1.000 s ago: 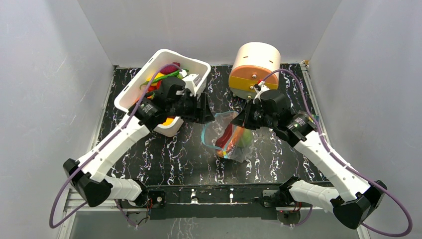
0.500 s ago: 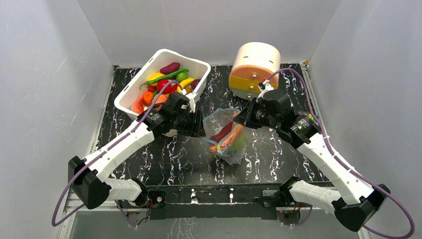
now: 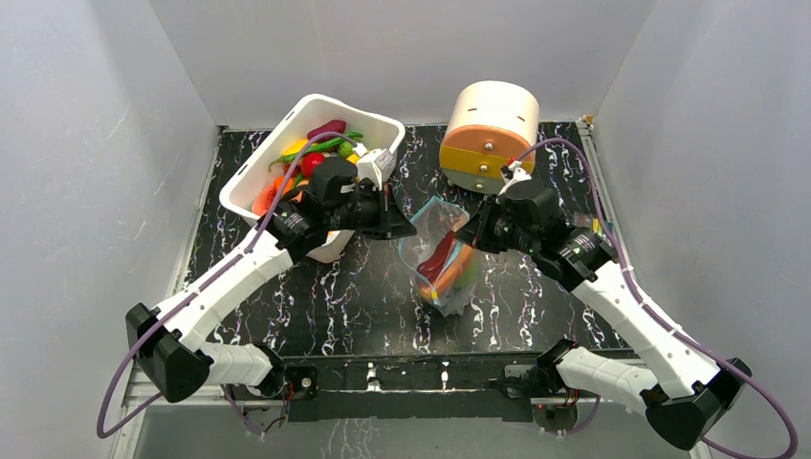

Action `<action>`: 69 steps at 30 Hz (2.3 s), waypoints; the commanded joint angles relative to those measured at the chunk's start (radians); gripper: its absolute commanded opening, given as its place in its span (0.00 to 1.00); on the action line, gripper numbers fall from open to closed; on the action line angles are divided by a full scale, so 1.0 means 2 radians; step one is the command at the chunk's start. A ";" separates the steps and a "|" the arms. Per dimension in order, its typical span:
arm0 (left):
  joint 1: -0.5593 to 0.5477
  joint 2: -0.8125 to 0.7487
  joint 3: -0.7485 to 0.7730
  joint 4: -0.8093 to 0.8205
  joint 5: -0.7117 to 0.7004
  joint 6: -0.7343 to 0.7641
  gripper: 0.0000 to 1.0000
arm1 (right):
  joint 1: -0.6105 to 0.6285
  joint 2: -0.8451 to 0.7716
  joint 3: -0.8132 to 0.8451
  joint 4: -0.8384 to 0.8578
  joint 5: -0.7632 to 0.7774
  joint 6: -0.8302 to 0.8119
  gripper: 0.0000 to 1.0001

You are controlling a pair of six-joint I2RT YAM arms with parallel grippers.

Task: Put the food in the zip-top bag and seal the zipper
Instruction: Place the fake food in the zipper food storage bag, then pick up the fake fruit from the bin.

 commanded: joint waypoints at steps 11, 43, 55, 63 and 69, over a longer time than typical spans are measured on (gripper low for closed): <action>-0.002 0.017 0.027 0.023 0.022 0.010 0.49 | 0.002 -0.023 0.089 -0.039 0.079 -0.046 0.00; 0.245 0.134 0.081 -0.076 -0.185 0.190 0.60 | 0.002 -0.053 -0.008 0.003 0.026 -0.045 0.00; 0.276 0.234 0.076 -0.077 -0.183 0.229 0.74 | 0.002 -0.031 -0.010 0.020 0.010 -0.035 0.00; 0.276 0.264 0.062 -0.067 -0.174 0.239 0.74 | 0.002 -0.027 -0.010 0.022 0.013 -0.037 0.00; 0.276 0.284 0.080 -0.090 -0.163 0.252 0.53 | 0.002 -0.025 -0.008 0.021 0.016 -0.038 0.00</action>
